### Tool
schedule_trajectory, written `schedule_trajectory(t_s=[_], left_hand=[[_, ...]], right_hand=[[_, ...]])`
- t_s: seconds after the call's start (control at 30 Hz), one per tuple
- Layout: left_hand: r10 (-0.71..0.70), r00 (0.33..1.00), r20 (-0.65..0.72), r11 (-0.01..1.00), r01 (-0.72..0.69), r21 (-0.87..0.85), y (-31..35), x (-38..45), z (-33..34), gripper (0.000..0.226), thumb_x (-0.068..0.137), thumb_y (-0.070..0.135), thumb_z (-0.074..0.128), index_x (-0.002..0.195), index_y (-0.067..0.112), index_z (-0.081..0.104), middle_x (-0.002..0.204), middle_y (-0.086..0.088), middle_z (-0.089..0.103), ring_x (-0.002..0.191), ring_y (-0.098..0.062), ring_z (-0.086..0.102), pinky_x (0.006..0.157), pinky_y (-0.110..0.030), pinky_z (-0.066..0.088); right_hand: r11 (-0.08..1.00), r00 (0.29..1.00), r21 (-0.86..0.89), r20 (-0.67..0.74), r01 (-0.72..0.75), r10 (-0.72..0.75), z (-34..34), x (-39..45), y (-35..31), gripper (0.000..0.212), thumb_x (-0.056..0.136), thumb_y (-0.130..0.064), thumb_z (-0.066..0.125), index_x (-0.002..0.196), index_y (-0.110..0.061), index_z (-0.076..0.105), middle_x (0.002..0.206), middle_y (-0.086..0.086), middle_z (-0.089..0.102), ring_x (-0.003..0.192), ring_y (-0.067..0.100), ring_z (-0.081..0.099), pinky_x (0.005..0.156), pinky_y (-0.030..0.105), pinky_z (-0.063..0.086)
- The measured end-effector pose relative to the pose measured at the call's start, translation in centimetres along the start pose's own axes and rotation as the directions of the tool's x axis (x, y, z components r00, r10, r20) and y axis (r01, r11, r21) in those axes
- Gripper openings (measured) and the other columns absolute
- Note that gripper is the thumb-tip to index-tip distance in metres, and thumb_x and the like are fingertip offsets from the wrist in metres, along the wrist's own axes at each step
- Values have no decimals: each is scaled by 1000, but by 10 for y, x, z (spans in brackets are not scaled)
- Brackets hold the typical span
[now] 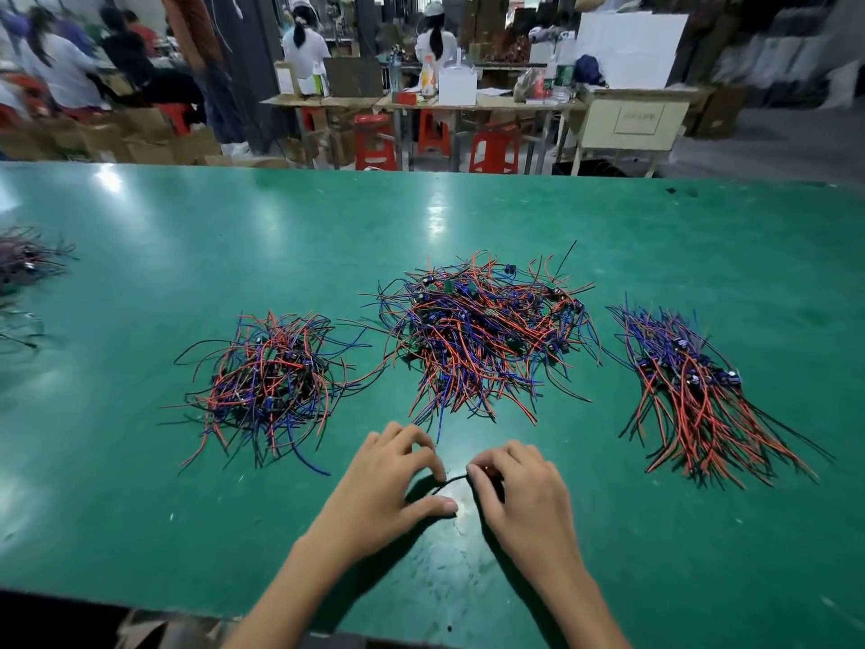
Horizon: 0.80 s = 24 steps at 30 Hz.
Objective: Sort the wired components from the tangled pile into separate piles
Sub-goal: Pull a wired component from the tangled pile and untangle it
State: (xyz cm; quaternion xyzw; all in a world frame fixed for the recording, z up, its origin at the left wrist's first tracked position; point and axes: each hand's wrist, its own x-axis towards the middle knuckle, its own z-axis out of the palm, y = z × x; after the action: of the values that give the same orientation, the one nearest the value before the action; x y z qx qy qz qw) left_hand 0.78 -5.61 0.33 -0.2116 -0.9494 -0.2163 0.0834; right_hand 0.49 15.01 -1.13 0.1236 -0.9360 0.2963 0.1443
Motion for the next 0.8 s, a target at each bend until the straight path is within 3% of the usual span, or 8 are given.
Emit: schedule_trajectory(t_s=[0.17,0.27,0.33,0.4,0.53,0.6,0.7,0.8], left_hand=[[-32,999,-24,999,33,31,9,-5,3,23,97,51,54,94,30,62,106,17,52,101,-5,48,83,-23,26],[-100,992,-79,995,99,-18,2,10,-15,16,98,42,59,92,28,63,102,14,57,86,-8,55,81,-29,34],[-209,942,-262,978,198,-67,-18,26,-41,11,96,32,65,89,23,65,96,9,61,79,-16,59,77,-36,42],[-308,841,-444,943,331,-27,-48,44,-71,11,94,29,69,88,19,67,95,3,63,84,-23,61,77,-39,43],[-520,743,-421,740,638,212,-96,65,-98,27,94,40,66,98,15,75,105,-13,63,105,-34,54,86,-44,41],[-508,758,-410,722,634,277,-103,65,-90,30,91,43,69,100,15,75,109,-14,61,109,-35,51,87,-45,39],[-342,838,-426,809,493,319,-96,67,-72,25,87,40,74,97,17,76,103,-10,60,103,-32,51,84,-44,37],[-337,905,-258,806,420,418,-87,73,-57,33,87,53,68,105,27,75,112,-3,57,114,-26,46,95,-42,29]], right_hand=[[993,996,80,15,-91,90,1,2,1,12,96,-35,65,89,-27,69,88,-13,61,87,14,57,79,34,46],[967,984,188,0,-174,177,0,3,5,14,100,-36,59,90,-28,65,87,-17,61,84,9,56,75,31,42],[958,980,211,15,-195,196,0,3,7,14,99,-34,59,88,-28,66,87,-16,62,84,8,56,73,29,41],[960,980,196,49,-199,193,0,3,7,14,99,-35,61,87,-29,66,87,-14,60,84,7,56,73,29,40],[966,980,168,84,-194,182,0,3,8,17,98,-38,60,84,-31,67,82,-14,55,83,4,52,70,25,35],[961,978,190,91,-201,187,-1,3,8,17,98,-39,61,84,-32,67,82,-15,55,84,3,53,70,23,35],[957,978,206,89,-205,190,-2,4,7,16,97,-39,61,84,-31,67,83,-12,57,85,2,53,73,22,38],[963,979,185,98,-195,179,-3,4,7,17,98,-39,61,85,-30,68,83,-12,57,84,2,53,73,22,38]])
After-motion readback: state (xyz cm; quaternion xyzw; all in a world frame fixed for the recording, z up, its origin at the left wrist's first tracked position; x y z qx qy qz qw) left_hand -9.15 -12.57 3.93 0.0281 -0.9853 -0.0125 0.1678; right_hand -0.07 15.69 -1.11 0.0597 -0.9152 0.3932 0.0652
